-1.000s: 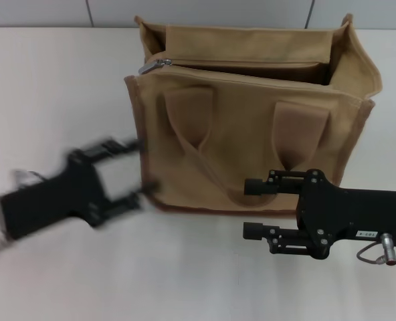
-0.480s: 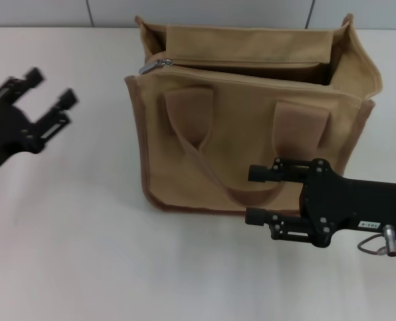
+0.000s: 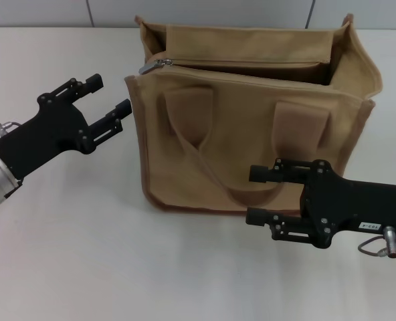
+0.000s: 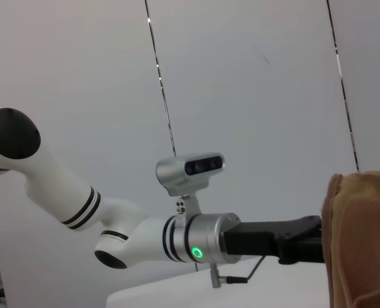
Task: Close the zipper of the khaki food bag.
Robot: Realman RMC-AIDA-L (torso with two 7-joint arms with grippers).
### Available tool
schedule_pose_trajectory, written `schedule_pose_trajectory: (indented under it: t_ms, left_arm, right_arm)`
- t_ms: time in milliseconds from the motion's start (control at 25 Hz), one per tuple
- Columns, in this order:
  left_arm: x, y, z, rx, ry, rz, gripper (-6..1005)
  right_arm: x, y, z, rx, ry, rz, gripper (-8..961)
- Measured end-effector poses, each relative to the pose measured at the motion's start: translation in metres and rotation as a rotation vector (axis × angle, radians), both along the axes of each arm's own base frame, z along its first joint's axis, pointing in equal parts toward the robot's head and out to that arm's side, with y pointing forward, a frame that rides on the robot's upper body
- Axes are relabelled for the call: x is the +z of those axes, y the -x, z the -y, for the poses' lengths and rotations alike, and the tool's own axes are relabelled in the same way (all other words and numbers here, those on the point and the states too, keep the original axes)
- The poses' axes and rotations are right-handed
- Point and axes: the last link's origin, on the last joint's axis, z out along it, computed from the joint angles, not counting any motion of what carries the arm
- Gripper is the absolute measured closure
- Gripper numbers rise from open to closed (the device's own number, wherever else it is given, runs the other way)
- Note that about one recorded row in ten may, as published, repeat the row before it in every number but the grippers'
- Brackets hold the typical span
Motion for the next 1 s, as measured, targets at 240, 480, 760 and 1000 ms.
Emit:
schedule_pose_trajectory:
  t_ms: [240,480,760,1000]
  left_arm:
    - [-0.002,-0.003,-0.006,0.000,-0.001,-0.005,328]
    - [-0.002,-0.007,-0.013,0.043,-0.045,0.064,332]
    - [-0.004,-0.015,-0.013,0.035,-0.048,0.130,336]
    - [-0.002,-0.008,-0.004,0.003,-0.012,0.072,340]
  right_arm:
    - [0.002,-0.001,0.001,-0.007,-0.006,-0.014,306]
    - [0.002,-0.001,0.002,-0.007,-0.005,-0.016,306]
    - [0.001,-0.001,0.002,-0.010,-0.006,-0.015,306]
    - [0.001,-0.003,0.003,-0.017,-0.008,-0.012,306]
